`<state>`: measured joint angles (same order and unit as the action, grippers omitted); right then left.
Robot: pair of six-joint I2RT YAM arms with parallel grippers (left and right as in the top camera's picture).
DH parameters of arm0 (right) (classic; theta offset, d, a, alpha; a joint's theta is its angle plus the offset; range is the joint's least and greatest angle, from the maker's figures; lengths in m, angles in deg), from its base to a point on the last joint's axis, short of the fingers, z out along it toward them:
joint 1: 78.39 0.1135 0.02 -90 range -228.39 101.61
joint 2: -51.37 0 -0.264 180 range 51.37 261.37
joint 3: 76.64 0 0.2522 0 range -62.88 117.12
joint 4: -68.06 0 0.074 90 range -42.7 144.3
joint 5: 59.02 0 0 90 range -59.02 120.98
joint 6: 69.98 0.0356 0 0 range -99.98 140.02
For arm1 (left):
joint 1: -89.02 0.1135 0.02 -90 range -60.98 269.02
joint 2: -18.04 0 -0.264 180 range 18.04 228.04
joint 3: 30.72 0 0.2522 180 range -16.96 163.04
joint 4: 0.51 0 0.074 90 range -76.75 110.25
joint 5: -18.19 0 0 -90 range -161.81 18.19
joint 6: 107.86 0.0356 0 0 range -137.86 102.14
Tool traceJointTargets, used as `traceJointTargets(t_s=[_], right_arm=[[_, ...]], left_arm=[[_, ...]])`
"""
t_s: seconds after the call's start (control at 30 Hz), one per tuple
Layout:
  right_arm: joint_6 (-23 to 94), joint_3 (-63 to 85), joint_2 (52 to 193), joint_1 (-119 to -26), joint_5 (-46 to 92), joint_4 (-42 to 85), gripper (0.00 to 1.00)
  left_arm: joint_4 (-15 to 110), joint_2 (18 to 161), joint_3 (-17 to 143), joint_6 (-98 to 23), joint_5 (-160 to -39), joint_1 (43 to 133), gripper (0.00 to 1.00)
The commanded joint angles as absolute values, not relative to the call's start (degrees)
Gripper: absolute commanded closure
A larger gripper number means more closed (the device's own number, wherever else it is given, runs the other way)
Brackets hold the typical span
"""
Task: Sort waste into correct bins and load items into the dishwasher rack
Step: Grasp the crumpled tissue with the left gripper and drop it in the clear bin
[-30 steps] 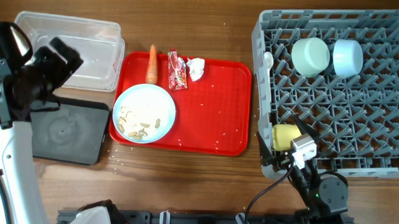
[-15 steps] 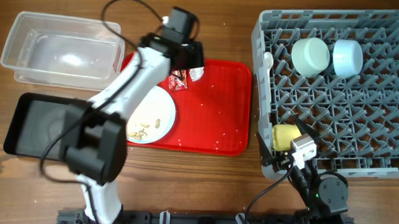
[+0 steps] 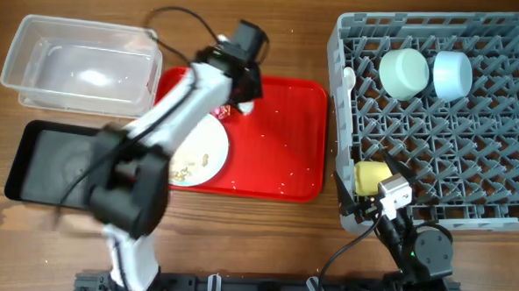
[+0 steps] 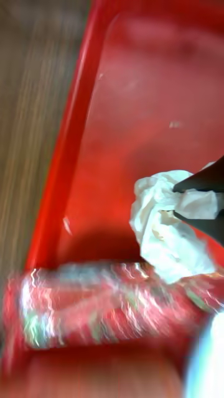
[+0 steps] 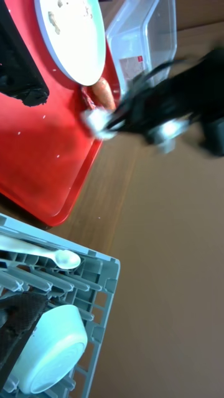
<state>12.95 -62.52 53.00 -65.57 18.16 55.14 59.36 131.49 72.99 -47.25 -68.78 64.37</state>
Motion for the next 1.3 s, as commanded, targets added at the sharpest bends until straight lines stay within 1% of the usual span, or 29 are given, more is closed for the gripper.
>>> traceJointTargets(t_s=[0.0,0.03,0.1,0.17,0.33,0.43,0.5,0.6,0.7,0.8,0.87,0.97,1.03,1.1,1.17,1.27], right_arm=[[14.0,-62.6,52.5,-65.7,18.5,55.3,0.00],[14.0,-62.6,52.6,-65.7,18.5,55.3,0.00],[14.0,-62.6,52.6,-65.7,18.5,55.3,0.00],[14.0,-62.6,52.6,-65.7,18.5,55.3,0.00],[14.0,-62.6,52.6,-65.7,18.5,55.3,0.00],[14.0,-62.6,52.6,-65.7,18.5,55.3,0.00],[14.0,-62.6,52.6,-65.7,18.5,55.3,0.00],[14.0,-62.6,52.6,-65.7,18.5,55.3,0.00],[14.0,-62.6,52.6,-65.7,18.5,55.3,0.00],[14.0,-62.6,52.6,-65.7,18.5,55.3,0.00],[14.0,-62.6,52.6,-65.7,18.5,55.3,0.00],[14.0,-62.6,52.6,-65.7,18.5,55.3,0.00],[14.0,-62.6,52.6,-65.7,18.5,55.3,0.00],[14.0,-62.6,52.6,-65.7,18.5,55.3,0.00],[14.0,-62.6,52.6,-65.7,18.5,55.3,0.00],[14.0,-62.6,52.6,-65.7,18.5,55.3,0.00]], left_arm=[[71.2,118.8,75.2,-53.0,-62.5,71.0,0.96],[76.9,117.4,75.2,-54.9,-60.2,74.0,0.96],[84.7,117.1,75.0,-56.1,-59.5,79.9,0.96],[87.3,117.2,73.2,-56.1,-59.6,84.3,0.96],[89.1,117.2,69.3,-56.0,-59.7,94.2,0.96],[92.7,117.2,68.1,-56.3,-59.7,99.9,0.96],[93.7,117.1,66.4,-57.4,-59.7,102.3,0.96],[90.2,117.1,60.0,-57.6,-60.8,108.0,0.96],[88.2,117.1,57.7,-57.2,-63.0,111.3,0.96],[86.3,115.8,58.0,-54.4,-65.4,111.8,0.96],[82.3,114.0,59.8,-50.9,-71.8,111.2,0.96],[69.9,112.4,61.2,-45.4,-80.7,108.6,0.96],[60.9,112.8,61.2,-43.3,-81.8,105.8,0.96],[55.8,113.7,61.2,-42.2,-81.8,103.1,0.96],[51.9,114.2,61.2,-42.3,-81.9,100.8,0.96],[49.4,114.2,61.9,-42.2,-81.5,99.0,0.96]])
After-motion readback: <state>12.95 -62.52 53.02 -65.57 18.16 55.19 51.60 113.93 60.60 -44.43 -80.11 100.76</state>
